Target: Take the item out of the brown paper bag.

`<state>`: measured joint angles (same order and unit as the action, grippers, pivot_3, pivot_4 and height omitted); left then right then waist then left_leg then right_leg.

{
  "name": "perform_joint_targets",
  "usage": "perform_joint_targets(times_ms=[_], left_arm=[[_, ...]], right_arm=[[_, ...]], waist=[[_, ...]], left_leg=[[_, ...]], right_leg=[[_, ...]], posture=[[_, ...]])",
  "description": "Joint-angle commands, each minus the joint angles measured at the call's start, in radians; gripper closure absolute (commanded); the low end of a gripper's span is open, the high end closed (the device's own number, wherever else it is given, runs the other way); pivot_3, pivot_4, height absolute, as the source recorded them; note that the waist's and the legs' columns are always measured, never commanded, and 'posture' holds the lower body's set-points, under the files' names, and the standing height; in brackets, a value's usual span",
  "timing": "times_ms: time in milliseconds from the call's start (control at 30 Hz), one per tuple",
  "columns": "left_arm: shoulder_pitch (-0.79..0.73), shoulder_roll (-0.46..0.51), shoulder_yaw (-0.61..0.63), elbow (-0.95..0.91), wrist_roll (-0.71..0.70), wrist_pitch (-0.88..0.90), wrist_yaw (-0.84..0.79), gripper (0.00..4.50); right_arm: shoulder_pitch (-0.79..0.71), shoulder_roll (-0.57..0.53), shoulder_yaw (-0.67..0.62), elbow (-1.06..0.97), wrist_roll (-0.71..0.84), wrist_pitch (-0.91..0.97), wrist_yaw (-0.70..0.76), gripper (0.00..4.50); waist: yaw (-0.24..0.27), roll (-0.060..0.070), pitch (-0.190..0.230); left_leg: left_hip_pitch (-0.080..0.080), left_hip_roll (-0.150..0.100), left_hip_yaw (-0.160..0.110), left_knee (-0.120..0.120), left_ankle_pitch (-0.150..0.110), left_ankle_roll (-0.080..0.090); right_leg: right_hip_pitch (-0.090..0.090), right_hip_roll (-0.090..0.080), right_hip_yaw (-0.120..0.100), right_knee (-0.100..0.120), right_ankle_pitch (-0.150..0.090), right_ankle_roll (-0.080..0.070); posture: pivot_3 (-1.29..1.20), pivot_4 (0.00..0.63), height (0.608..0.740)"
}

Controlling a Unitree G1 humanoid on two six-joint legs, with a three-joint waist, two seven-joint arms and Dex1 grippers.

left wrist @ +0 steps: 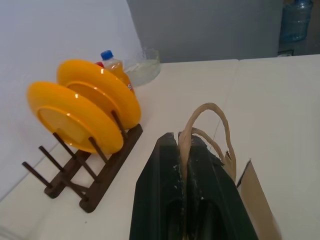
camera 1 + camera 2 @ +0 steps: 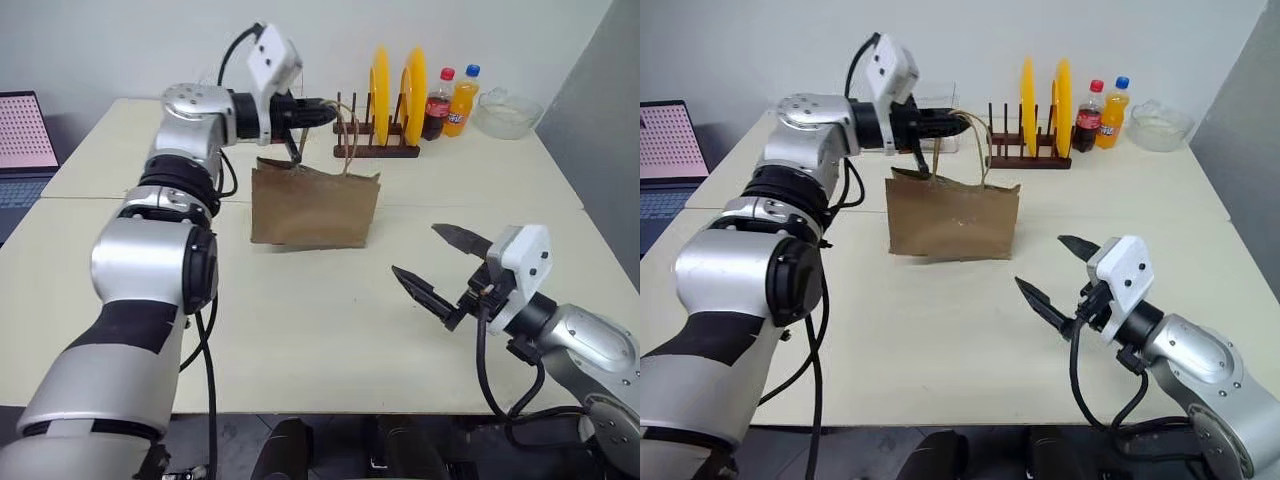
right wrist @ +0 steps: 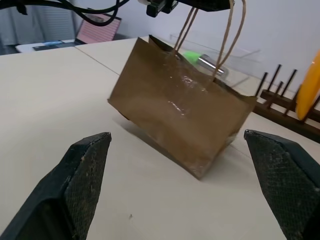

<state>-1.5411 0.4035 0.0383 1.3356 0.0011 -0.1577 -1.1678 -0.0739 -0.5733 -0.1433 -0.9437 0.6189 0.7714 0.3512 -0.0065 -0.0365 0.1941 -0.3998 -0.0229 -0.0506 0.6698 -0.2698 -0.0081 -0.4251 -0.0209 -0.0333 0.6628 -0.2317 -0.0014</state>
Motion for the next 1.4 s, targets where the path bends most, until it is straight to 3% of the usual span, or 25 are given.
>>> perform_joint_targets(times_ms=[33,500,1133,1400], left_arm=[[-0.069,-0.030,0.025,-0.018,-0.008,-0.032,0.002,4.48],[-0.044,-0.052,0.009,-0.003,0.057,-0.038,0.038,4.48],[0.000,-0.009,-0.032,-0.007,0.144,-0.049,0.033,4.48],[0.018,0.024,-0.074,-0.010,0.196,-0.094,0.067,1.96]], right_arm=[[0.027,0.006,-0.035,-0.075,0.013,0.012,-0.054,0.00],[0.061,0.003,-0.024,-0.100,0.053,0.007,-0.149,0.00],[-0.003,-0.008,-0.016,-0.067,0.069,-0.002,-0.117,0.00],[-0.039,-0.021,-0.012,-0.050,0.086,0.004,-0.104,0.00]], waist=[[0.001,0.000,0.000],[0.001,0.000,0.000],[0.001,0.000,0.000],[0.001,0.000,0.000]], left_leg=[[0.000,0.000,0.000,0.000,0.000,0.000],[0.000,0.000,0.000,0.001,0.000,0.000],[0.000,0.000,0.000,0.003,0.000,0.000],[0.000,0.000,0.000,0.006,0.000,0.000]], right_leg=[[0.000,0.000,0.000,0.000,0.000,0.000],[0.001,0.000,0.000,0.000,0.000,0.000],[0.002,0.001,0.000,0.001,0.000,0.000],[0.003,0.001,0.000,0.002,0.000,0.000]], posture=[[0.00,0.150,0.740],[0.00,0.150,0.740],[0.00,0.150,0.740],[0.00,0.150,0.740]])
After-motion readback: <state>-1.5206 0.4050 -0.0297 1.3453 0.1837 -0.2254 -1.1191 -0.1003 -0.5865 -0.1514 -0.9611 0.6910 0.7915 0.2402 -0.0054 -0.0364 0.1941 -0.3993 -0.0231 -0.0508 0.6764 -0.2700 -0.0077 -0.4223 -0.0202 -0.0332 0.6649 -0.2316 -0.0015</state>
